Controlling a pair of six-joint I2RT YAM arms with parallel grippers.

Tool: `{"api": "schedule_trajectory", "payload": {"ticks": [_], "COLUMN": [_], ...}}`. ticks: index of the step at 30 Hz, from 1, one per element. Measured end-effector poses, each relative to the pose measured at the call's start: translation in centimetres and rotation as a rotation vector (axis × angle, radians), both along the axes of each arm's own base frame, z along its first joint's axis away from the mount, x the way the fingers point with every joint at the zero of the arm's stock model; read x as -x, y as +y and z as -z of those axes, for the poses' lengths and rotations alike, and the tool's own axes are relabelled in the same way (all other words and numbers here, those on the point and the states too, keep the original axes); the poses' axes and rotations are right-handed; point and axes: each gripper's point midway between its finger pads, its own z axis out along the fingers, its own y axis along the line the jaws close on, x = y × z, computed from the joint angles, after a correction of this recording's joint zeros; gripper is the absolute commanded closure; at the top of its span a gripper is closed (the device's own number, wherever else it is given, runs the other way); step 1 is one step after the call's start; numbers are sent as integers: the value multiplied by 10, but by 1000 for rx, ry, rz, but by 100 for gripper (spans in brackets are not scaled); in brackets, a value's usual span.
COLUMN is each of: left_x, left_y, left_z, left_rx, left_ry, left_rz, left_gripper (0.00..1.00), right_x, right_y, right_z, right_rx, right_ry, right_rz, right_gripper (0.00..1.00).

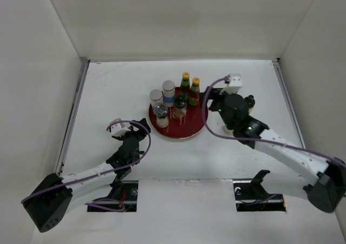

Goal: Organize the condiment bottles

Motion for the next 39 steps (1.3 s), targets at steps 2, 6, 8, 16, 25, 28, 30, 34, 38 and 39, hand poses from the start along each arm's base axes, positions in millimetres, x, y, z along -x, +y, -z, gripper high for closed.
{"api": "schedule_trajectory", "payload": {"ticks": [2, 6, 8, 16, 25, 28, 30, 34, 38, 39], "left_x": [0, 1, 1, 1, 1, 1, 1, 1, 1, 1], "left_y": [0, -2, -2, -3, -6, -6, -6, -7, -7, -8], "left_z": [-1, -1, -1, 1, 4, 4, 4, 4, 6, 6], "left_rx": [2, -3, -6, -11, -19, -19, -19, -19, -23, -23], "left_ry": [-4, -3, -2, 4, 13, 13, 13, 13, 19, 20], "left_rz": [3, 9, 12, 15, 30, 31, 31, 33, 37, 39], "left_gripper": [26, 26, 26, 26, 25, 25, 25, 25, 25, 25], "right_x": [8, 24, 34, 51, 29, 25, 24, 27, 35, 35], "right_y": [-48, -128, -143, -149, -154, -151, -149, -140, -104, -91], "right_z": [-7, 19, 41, 118, 144, 150, 151, 145, 121, 115], "right_rx": [-10, 52, 95, 239, 203, 200, 194, 198, 176, 174], "right_ry": [-20, 51, 116, 340, 398, 408, 406, 391, 325, 311], "right_rz": [123, 376, 424, 421, 440, 426, 416, 382, 269, 235], "right_gripper": [11, 6, 4, 3, 15, 30, 34, 36, 36, 36]}}
